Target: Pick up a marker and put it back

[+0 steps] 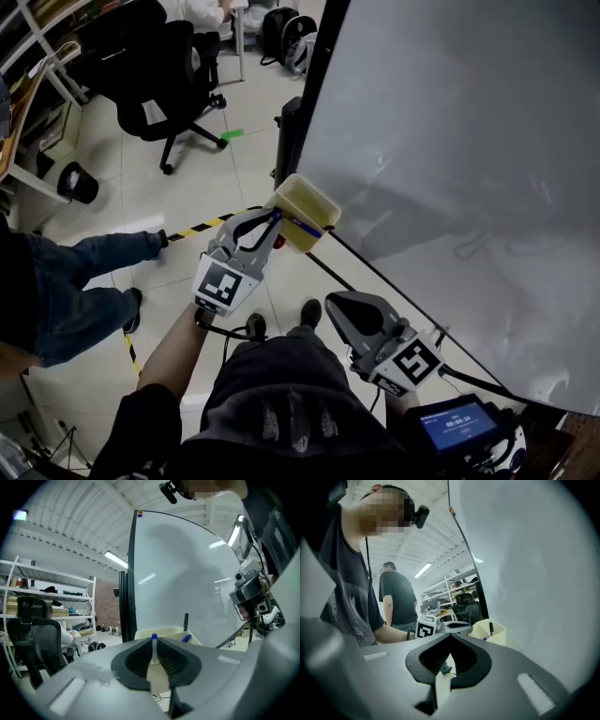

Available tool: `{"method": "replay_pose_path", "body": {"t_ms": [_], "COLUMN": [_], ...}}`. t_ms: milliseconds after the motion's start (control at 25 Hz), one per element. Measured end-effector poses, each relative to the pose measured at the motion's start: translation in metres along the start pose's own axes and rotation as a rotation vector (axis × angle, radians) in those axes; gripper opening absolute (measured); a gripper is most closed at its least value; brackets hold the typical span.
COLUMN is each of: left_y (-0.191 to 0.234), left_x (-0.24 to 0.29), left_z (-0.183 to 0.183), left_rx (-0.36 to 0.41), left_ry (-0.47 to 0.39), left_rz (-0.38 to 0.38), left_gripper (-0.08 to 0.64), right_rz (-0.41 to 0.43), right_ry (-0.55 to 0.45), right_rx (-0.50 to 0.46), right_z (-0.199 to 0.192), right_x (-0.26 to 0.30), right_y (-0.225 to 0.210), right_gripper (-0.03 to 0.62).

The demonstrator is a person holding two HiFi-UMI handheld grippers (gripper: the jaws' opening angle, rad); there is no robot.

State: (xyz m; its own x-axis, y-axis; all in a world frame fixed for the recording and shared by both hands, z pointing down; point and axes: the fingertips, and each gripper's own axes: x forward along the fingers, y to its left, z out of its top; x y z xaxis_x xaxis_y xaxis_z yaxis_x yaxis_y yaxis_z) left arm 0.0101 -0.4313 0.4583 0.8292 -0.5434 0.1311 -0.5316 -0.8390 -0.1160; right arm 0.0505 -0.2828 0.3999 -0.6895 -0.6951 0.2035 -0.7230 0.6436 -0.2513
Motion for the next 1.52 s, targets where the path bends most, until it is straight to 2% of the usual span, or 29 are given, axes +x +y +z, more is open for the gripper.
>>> {"method": "replay_pose_path", "body": {"t_ms": [200, 240, 280, 320, 600, 760, 840, 920, 1080, 1280, 1520], "left_y": [0.001, -0.001, -0.002, -0.003, -0.004, 0.0, 0.0, -0.001, -0.016, -0.026, -0.045], "left_x": [0.001, 0.001, 0.002, 0.001, -0.022, -0.052, -0.068, -0.084, -0.113, -0.133, -0.143], "left_z": [-0.006, -0.005, -0.003, 0.0, 0.032, 0.062, 0.07, 0.072, 0.068, 0.066, 0.086], "left_rx": [-0.005, -0.013, -0.019, -0.017, 0.056, 0.01, -0.036, -0.094, -0.196, -0.209, -0.203], "left_ry": [0.0, -0.005, -0.011, -0.016, -0.07, -0.161, -0.18, -0.174, -0.137, -0.082, -0.103], "left_rz": [0.006, -0.006, -0.019, -0.028, -0.014, 0.029, 0.057, 0.076, 0.002, -0.068, -0.144], "left_gripper": [0.042, 0.073, 0.144, 0.161, 0.161, 0.161, 0.137, 0.021, 0.006, 0.006, 0.006], "right_rz": [-0.002, -0.003, -0.001, 0.003, 0.012, 0.027, 0.031, 0.041, 0.044, 0.046, 0.005], "right_ry": [0.016, 0.018, 0.015, 0.009, 0.017, 0.014, 0.009, -0.006, -0.012, -0.02, -0.058], "right_rx": [0.002, 0.002, 0.0, -0.004, -0.011, -0.022, -0.03, -0.04, -0.054, -0.078, -0.103], "right_z": [-0.005, -0.005, -0.004, -0.002, -0.002, -0.002, 0.0, 0.006, 0.014, 0.014, 0.025], "right_x": [0.0, 0.0, 0.001, 0.002, 0.007, 0.015, 0.021, 0.028, 0.038, 0.047, 0.037], "right_y": [-0.001, -0.001, -0.001, 0.0, 0.0, 0.002, 0.004, 0.009, 0.027, 0.042, 0.052], "right_gripper": [0.002, 0.002, 0.002, 0.002, 0.002, 0.002, 0.002, 0.002, 0.002, 0.002, 0.002]}}
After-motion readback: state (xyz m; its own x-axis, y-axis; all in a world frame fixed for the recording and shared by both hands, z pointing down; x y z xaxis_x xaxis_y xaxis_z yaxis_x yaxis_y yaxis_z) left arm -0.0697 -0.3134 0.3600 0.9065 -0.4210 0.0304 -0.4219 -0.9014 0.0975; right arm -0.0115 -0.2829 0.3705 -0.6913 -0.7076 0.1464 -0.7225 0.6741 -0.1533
